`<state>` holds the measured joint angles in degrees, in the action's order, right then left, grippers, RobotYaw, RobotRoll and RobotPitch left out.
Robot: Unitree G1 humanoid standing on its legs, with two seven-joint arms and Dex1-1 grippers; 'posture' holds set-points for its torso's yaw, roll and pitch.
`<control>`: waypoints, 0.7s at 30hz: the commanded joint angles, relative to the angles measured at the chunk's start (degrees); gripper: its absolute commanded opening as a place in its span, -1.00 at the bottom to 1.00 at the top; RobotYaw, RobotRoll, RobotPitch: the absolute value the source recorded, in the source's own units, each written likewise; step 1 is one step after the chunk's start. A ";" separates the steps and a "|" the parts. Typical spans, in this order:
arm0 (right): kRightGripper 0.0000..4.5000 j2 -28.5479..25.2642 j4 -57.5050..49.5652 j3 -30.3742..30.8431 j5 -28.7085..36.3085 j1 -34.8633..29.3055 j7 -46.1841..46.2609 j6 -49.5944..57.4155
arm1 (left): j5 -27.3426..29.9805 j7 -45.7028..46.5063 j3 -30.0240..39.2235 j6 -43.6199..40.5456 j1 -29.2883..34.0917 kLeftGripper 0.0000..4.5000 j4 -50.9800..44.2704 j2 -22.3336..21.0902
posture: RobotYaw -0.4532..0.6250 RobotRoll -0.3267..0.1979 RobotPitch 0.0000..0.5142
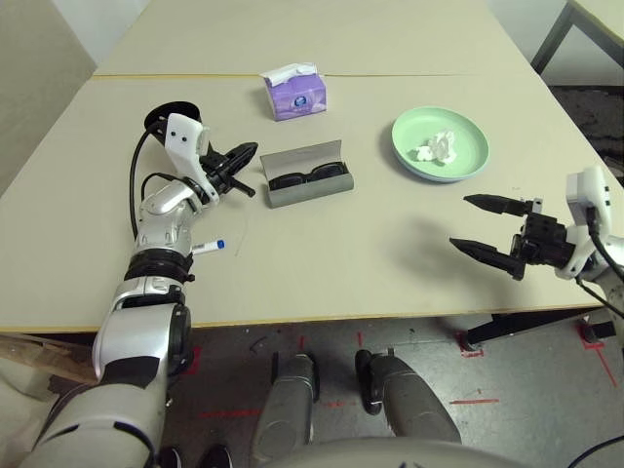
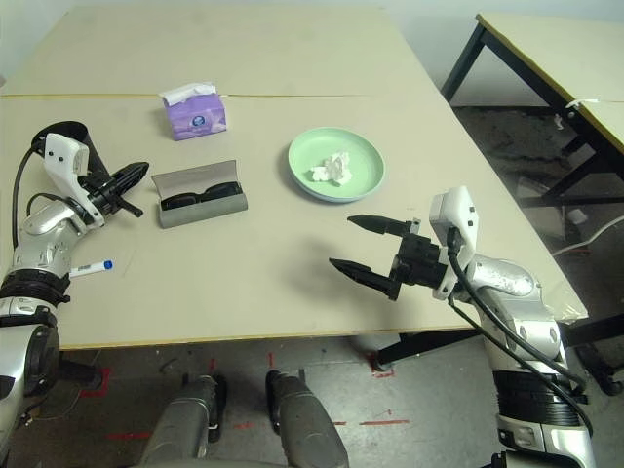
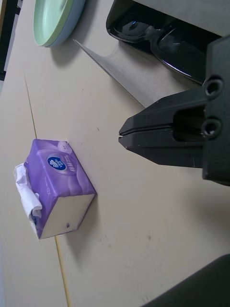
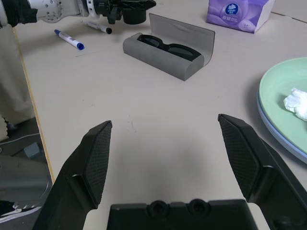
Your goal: Organize and tidy the items on the table.
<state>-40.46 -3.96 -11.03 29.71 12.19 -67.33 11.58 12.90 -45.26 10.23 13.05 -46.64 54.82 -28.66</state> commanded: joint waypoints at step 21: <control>1.00 -1.13 -2.66 0.65 0.78 0.39 0.99 0.65 | 0.23 -4.55 0.55 -0.31 -1.30 -0.99 2.56 -1.21 | -0.44 0.25 -0.27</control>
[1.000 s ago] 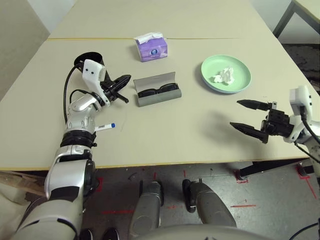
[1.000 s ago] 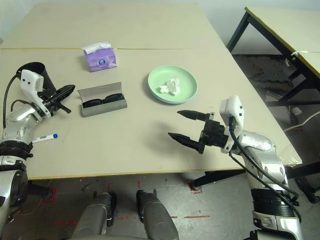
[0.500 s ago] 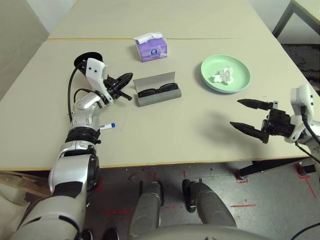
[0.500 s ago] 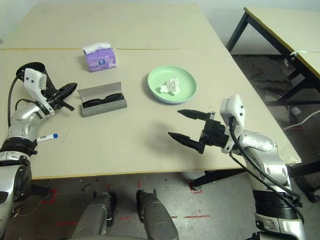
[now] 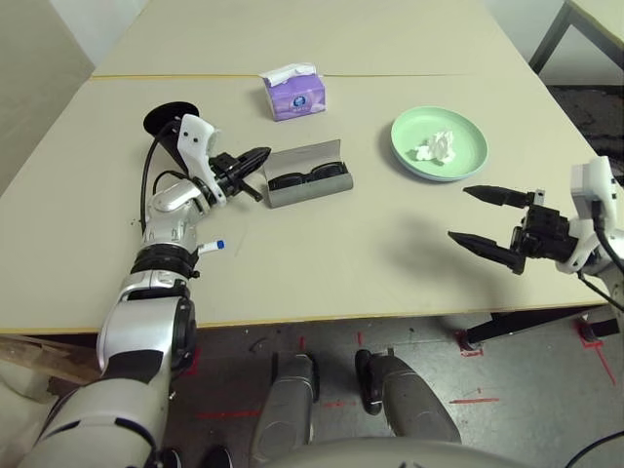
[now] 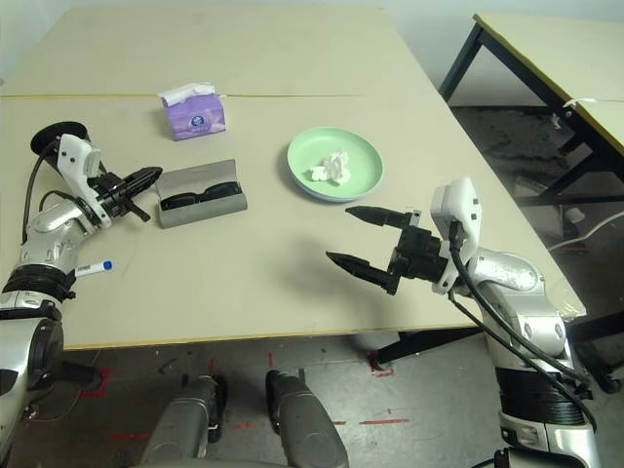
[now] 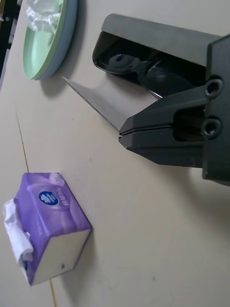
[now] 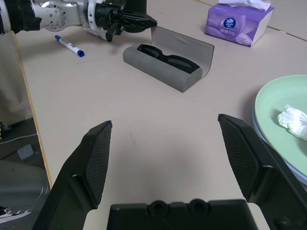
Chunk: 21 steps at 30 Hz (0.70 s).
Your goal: Organize and tidy the items on the table.
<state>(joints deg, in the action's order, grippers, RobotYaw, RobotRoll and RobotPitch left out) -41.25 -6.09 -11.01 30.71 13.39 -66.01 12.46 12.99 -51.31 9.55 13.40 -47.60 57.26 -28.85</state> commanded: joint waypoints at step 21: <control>1.00 -0.83 -1.64 0.28 0.31 -0.82 -0.31 0.35 | -3.14 9.71 -0.12 -4.38 -1.48 -0.99 -0.14 -1.08 | -0.46 0.25 -0.26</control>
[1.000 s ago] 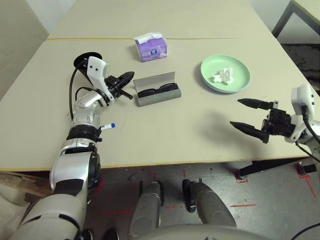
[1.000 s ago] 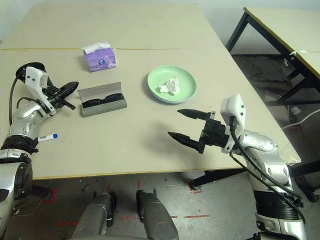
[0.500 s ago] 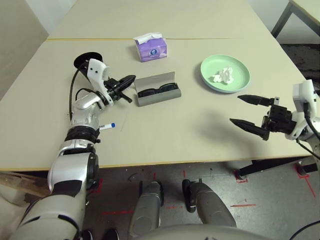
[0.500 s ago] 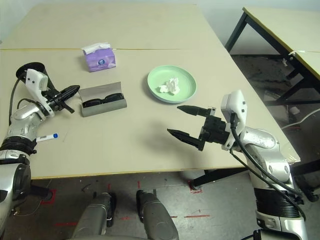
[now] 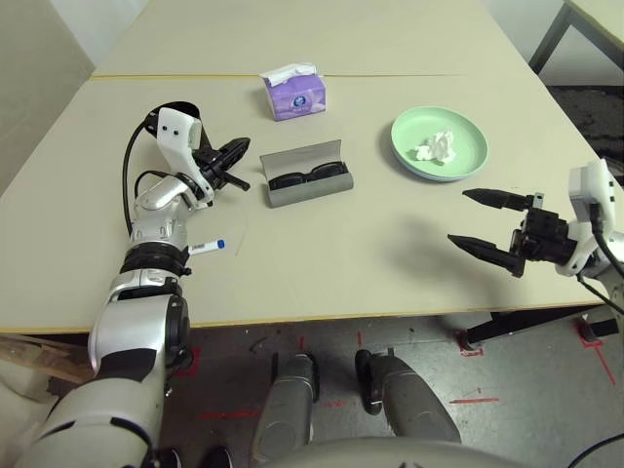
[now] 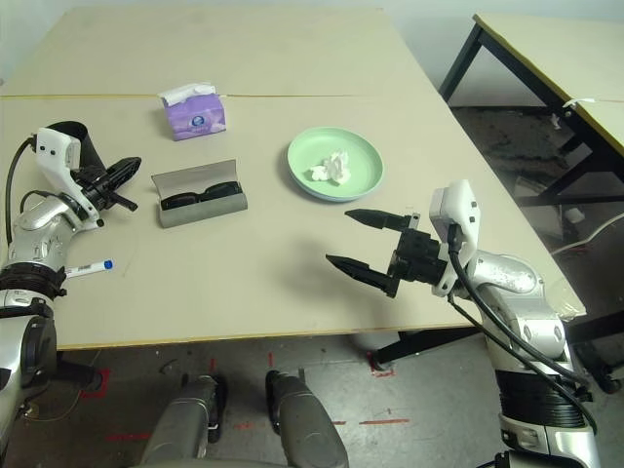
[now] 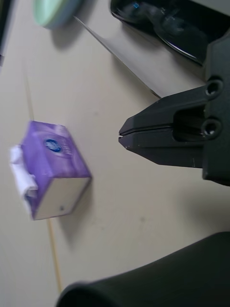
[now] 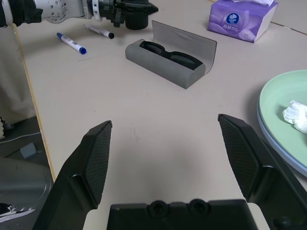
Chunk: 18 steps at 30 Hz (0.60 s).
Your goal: Organize and tidy the items on the table.
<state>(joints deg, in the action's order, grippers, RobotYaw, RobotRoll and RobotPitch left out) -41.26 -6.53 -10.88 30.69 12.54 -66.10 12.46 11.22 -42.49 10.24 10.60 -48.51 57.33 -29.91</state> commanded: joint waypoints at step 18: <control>1.00 -0.90 -1.94 0.11 0.04 -0.19 0.42 0.57 | -5.14 -1.70 -3.85 -1.29 -2.26 -0.99 2.88 0.43 | -0.47 0.25 -0.28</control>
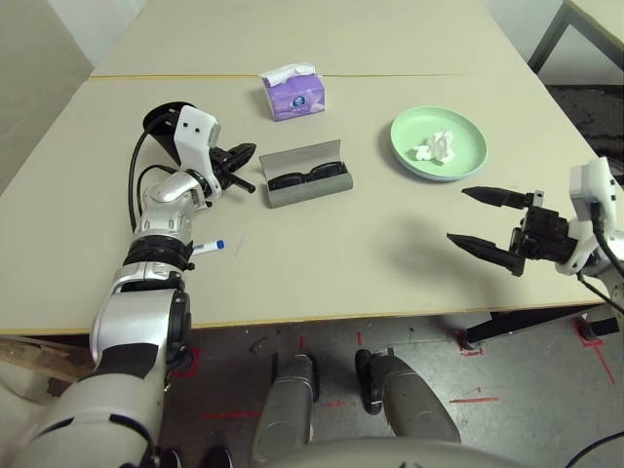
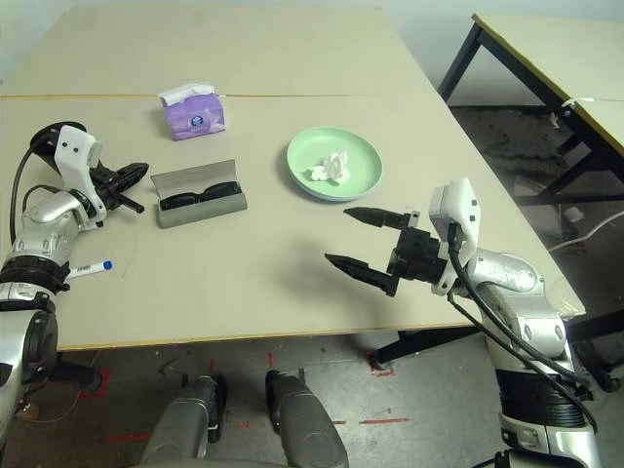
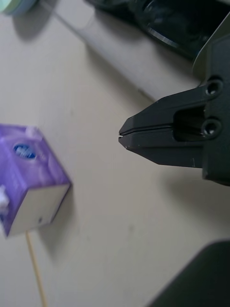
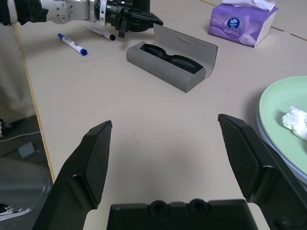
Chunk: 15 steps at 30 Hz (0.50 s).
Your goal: Organize and tidy the items on the table.
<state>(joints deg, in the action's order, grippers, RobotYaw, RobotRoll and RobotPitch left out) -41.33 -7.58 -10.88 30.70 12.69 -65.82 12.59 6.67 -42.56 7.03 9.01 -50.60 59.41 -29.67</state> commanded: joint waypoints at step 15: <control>1.00 -0.59 0.24 0.50 -0.25 1.20 0.17 0.13 | -0.58 -9.54 -2.25 0.78 2.98 -0.99 -2.57 -0.69 | -0.46 0.25 -0.30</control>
<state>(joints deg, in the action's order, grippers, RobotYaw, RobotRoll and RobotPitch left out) -41.36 -7.37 -10.88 30.69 13.93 -65.54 12.61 6.70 -50.73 5.65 9.75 -48.91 57.62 -30.02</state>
